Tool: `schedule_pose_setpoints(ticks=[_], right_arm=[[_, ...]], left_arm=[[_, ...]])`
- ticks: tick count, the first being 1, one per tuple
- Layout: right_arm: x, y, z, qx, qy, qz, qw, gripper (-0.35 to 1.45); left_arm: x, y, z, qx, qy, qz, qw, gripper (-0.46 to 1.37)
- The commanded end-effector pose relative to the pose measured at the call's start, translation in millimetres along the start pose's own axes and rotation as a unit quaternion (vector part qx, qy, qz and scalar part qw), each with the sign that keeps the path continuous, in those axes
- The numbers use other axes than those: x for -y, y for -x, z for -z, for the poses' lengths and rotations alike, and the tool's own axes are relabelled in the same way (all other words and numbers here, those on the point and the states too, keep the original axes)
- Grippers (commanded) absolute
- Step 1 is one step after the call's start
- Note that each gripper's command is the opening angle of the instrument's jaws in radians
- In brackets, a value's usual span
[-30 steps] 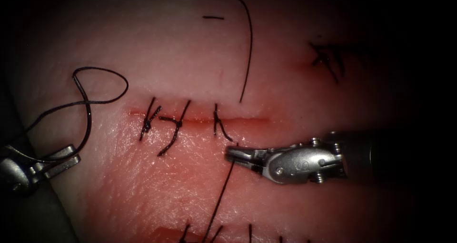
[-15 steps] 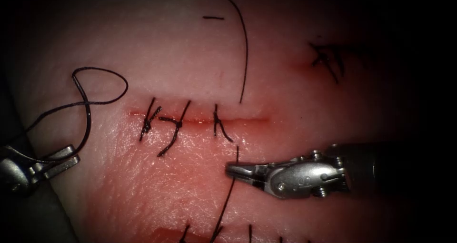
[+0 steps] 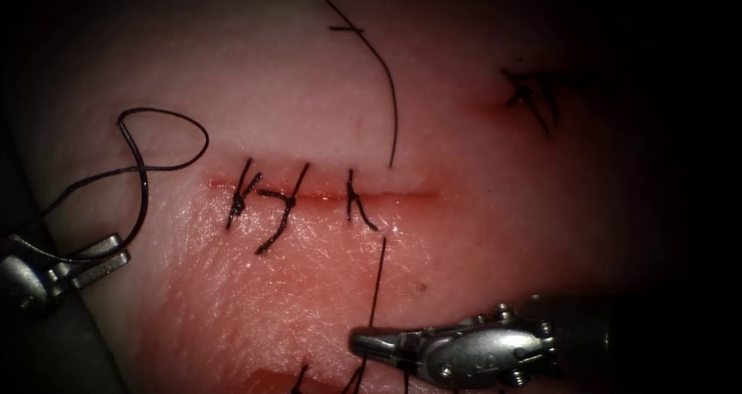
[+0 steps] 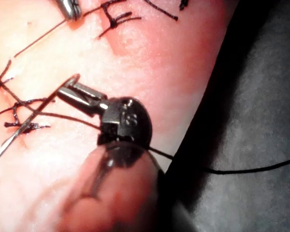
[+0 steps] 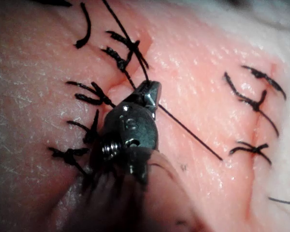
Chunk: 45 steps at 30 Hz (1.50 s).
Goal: Wound Closure
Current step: Pull the string through the cut with the right gripper
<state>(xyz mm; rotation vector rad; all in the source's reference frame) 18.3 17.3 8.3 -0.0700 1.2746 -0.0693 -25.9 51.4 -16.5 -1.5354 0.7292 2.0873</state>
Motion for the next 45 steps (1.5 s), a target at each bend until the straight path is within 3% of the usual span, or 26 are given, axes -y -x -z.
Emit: schedule_pose_setpoints(ticks=[1,24,29,34,37,38,40,42,45], right_arm=[[0.3,-0.3,0.0,0.000,-0.003,0.001,1.000,-0.35],[8.0,-9.1,-1.2,-0.013,-0.042,0.010,0.999,-0.35],[9.0,-10.2,-1.4,-0.016,-0.046,0.012,0.999,-0.35],[8.7,-10.2,-1.2,-0.014,-0.046,0.008,0.999,-0.35],[8.4,-9.7,-1.0,-0.008,-0.043,0.008,0.999,0.10],[8.3,-9.6,-0.9,-0.004,-0.040,0.008,0.999,0.51],[8.1,-9.3,-0.7,0.009,-0.011,0.007,1.000,1.09],[7.9,-9.0,-0.4,0.011,0.007,0.003,1.000,1.27],[7.5,-8.6,0.8,0.012,0.022,0.008,1.000,1.29]], left_arm=[[0.0,0.0,0.0,0.000,0.002,0.000,1.0000,-0.35],[-0.2,0.1,0.0,-0.001,0.002,0.000,1.0000,-0.35],[-0.2,0.1,0.0,-0.001,0.002,0.000,1.0000,-0.35],[-0.3,0.1,0.0,-0.001,0.002,-0.001,1.0000,-0.35],[-0.3,0.1,0.1,-0.002,0.002,-0.001,1.0000,-0.35],[-0.3,0.1,0.1,-0.002,0.002,-0.001,1.0000,-0.35],[-0.3,0.1,0.1,-0.002,0.002,-0.001,1.0000,-0.35],[-0.3,0.1,0.2,-0.002,0.002,-0.001,1.0000,-0.35],[-0.3,0.1,0.3,-0.002,0.002,-0.001,1.0000,-0.35]])
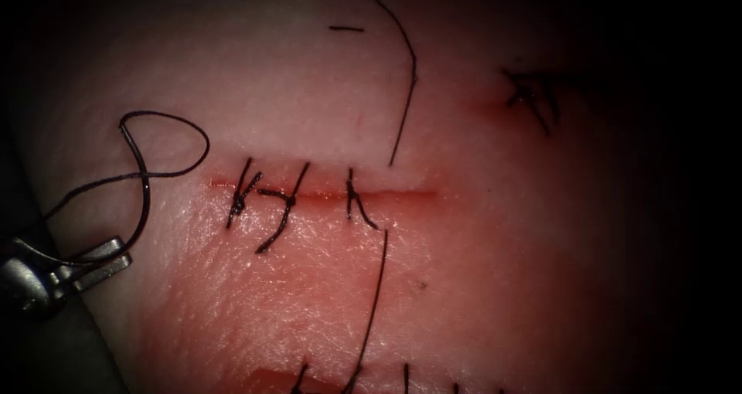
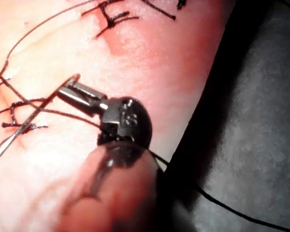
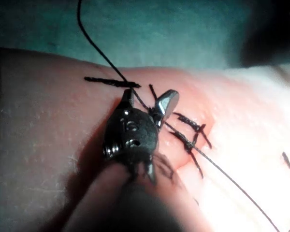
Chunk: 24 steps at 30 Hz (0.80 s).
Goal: Wound Closure
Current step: Pull the string through the cut with the right gripper
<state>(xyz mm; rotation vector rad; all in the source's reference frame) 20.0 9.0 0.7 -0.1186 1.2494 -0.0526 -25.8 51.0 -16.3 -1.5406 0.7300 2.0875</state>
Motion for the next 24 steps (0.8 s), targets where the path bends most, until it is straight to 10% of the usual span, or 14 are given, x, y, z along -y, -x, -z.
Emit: schedule_pose_setpoints(ticks=[1,14,24], right_arm=[[-0.2,0.1,0.3,-0.001,0.001,0.000,1.000,1.28],[-6.0,2.3,7.7,-0.003,0.065,-0.004,0.998,1.23],[-11.5,7.1,8.6,0.020,0.090,0.010,0.996,1.21]], left_arm=[[0.0,-0.1,0.0,0.000,0.001,0.000,1.0000,-0.35],[0.0,-0.1,0.0,0.000,0.001,0.000,1.0000,-0.35],[-0.3,-0.1,-0.2,0.000,0.000,0.000,1.0000,-0.35]])
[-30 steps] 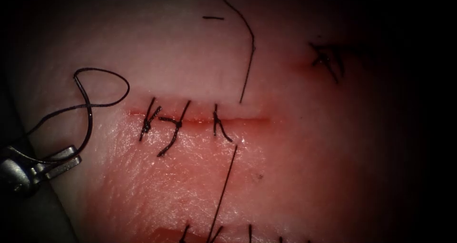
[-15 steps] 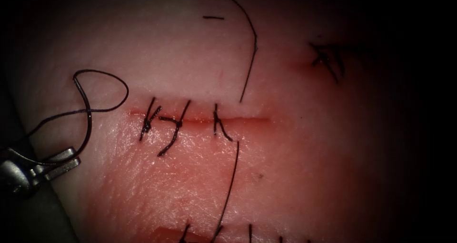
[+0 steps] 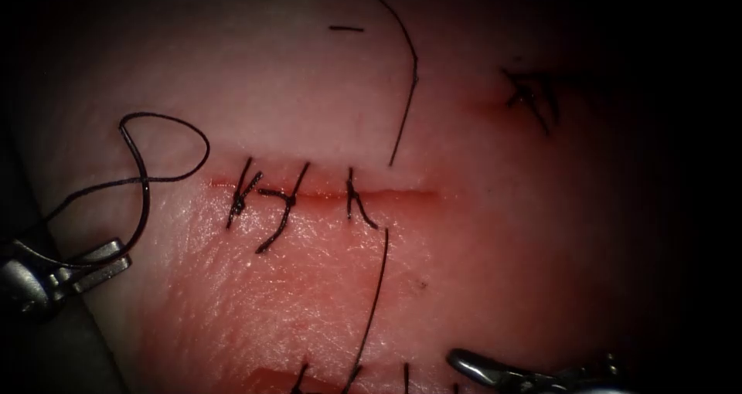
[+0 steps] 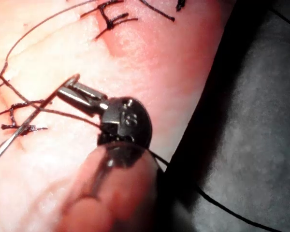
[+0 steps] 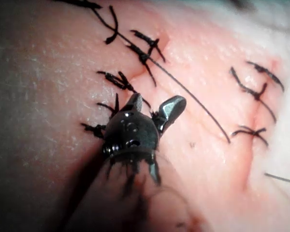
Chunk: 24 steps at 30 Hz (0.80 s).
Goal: Wound Closure
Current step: Pull the string through the cut with the right gripper
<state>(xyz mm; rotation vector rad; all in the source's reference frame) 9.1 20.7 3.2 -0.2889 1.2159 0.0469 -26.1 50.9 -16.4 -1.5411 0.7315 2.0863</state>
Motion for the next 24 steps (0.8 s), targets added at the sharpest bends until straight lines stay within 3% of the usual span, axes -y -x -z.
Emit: schedule_pose_setpoints(ticks=[1,5,15,24], right_arm=[[-0.2,0.6,-0.4,0.005,0.001,0.001,1.000,1.21],[-1.9,3.5,-1.8,0.018,0.007,0.004,1.000,1.23],[-3.6,8.4,-4.6,0.053,-0.006,-0.011,0.999,1.21],[-2.7,10.8,-7.1,0.081,-0.028,-0.047,0.995,1.14]], left_arm=[[0.0,0.1,0.0,0.000,0.001,0.000,1.0000,-0.35],[0.0,0.1,0.0,0.000,0.001,0.000,1.0000,-0.35],[0.0,0.1,-0.1,0.001,0.002,0.000,1.0000,-0.35],[0.0,0.2,-0.1,0.001,0.002,0.000,1.0000,-0.35]])
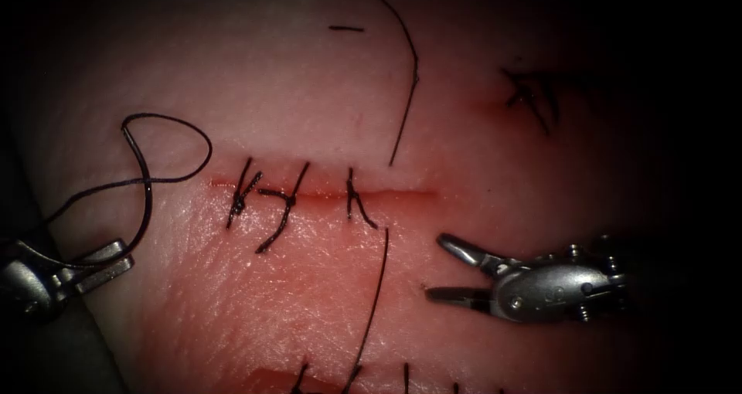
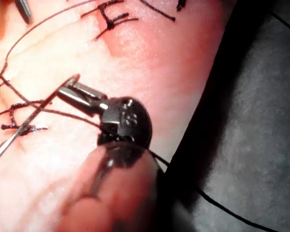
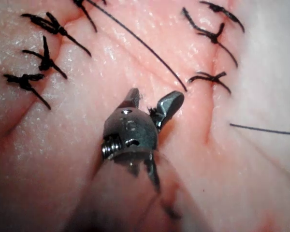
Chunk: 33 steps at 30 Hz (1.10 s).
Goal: Wound Closure
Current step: Pull the string through the cut with the right gripper
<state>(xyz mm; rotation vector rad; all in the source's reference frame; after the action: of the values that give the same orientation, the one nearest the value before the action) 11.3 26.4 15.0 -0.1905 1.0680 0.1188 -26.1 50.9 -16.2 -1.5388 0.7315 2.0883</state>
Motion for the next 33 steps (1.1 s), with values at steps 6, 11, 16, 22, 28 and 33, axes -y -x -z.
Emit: schedule_pose_setpoints(ticks=[6,11,16,22,28,33], right_arm=[[0.5,-0.4,-1.1,0.013,-0.038,-0.028,0.999,0.92],[-0.1,-0.5,-2.3,0.012,-0.038,-0.039,0.998,0.93],[-0.7,-0.2,-3.3,0.008,-0.041,-0.051,0.998,0.94],[-0.7,-0.3,-4.5,0.004,-0.042,-0.052,0.998,0.94],[-0.3,-0.6,-5.4,0.000,-0.043,-0.052,0.998,0.93],[-0.2,-1.0,-6.1,-0.009,-0.049,-0.053,0.997,0.43]], left_arm=[[0.1,0.0,0.0,0.001,0.004,0.000,1.0000,-0.35],[0.0,0.0,0.0,0.001,0.004,0.000,1.0000,-0.35],[-0.1,0.1,0.1,0.000,0.003,0.000,1.0000,-0.35],[0.0,0.2,0.3,0.000,0.004,0.000,1.0000,-0.35],[0.0,0.2,0.4,-0.001,0.004,-0.001,1.0000,-0.35],[-0.1,0.2,0.5,0.000,0.005,-0.001,1.0000,-0.35]])
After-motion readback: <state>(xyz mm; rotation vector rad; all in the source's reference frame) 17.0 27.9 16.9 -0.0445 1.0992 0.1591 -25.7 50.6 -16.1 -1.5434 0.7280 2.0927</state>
